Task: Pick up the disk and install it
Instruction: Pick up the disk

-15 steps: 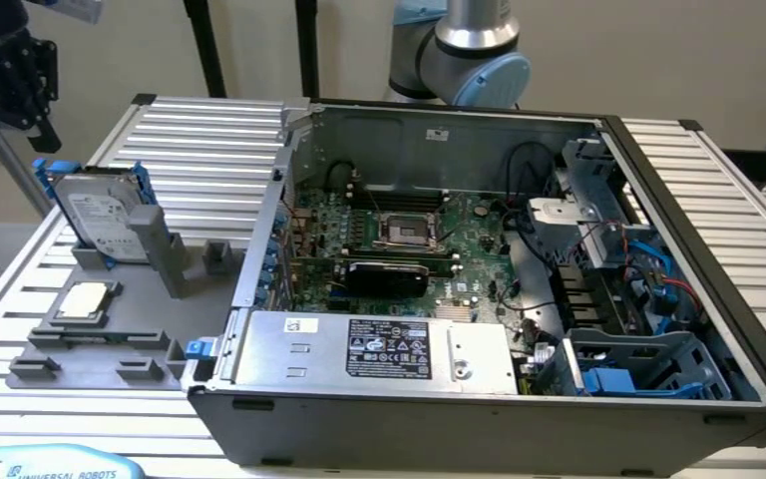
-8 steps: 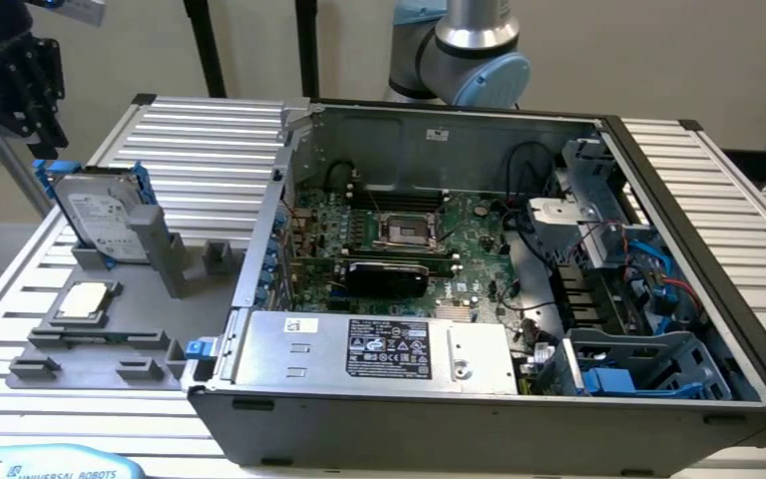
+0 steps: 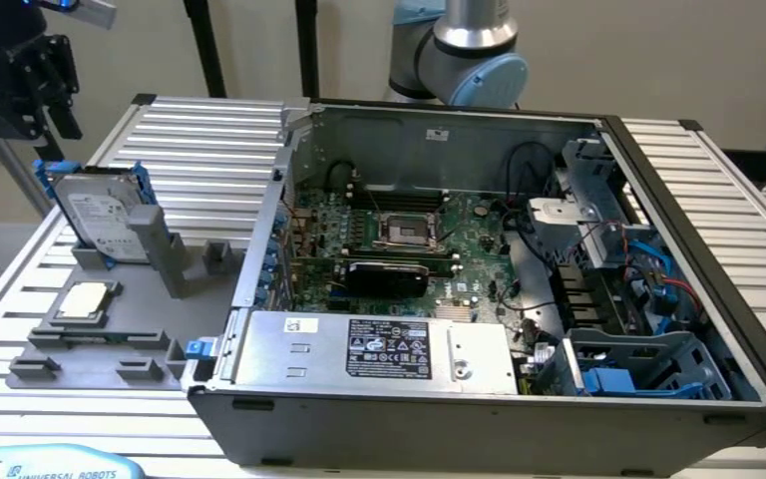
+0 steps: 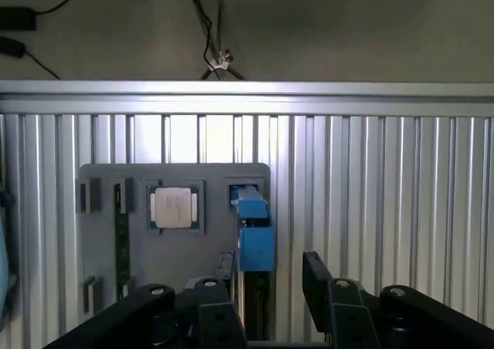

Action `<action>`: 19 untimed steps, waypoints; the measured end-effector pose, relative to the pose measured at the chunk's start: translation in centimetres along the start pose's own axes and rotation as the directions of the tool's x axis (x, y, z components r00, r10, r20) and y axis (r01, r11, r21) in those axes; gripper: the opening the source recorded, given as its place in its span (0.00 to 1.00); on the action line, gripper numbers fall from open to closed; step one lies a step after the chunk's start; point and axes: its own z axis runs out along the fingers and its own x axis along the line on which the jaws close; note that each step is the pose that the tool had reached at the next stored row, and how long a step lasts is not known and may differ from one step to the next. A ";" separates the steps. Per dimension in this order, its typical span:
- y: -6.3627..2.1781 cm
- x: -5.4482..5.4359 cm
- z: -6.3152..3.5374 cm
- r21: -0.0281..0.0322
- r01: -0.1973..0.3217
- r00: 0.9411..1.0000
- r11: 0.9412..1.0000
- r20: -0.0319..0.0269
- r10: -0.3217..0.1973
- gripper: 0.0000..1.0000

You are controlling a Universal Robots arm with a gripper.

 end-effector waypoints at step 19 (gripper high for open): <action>0.19 1.1 1.66 0.001 0.000 1.000 1.000 0.000 0.000 0.56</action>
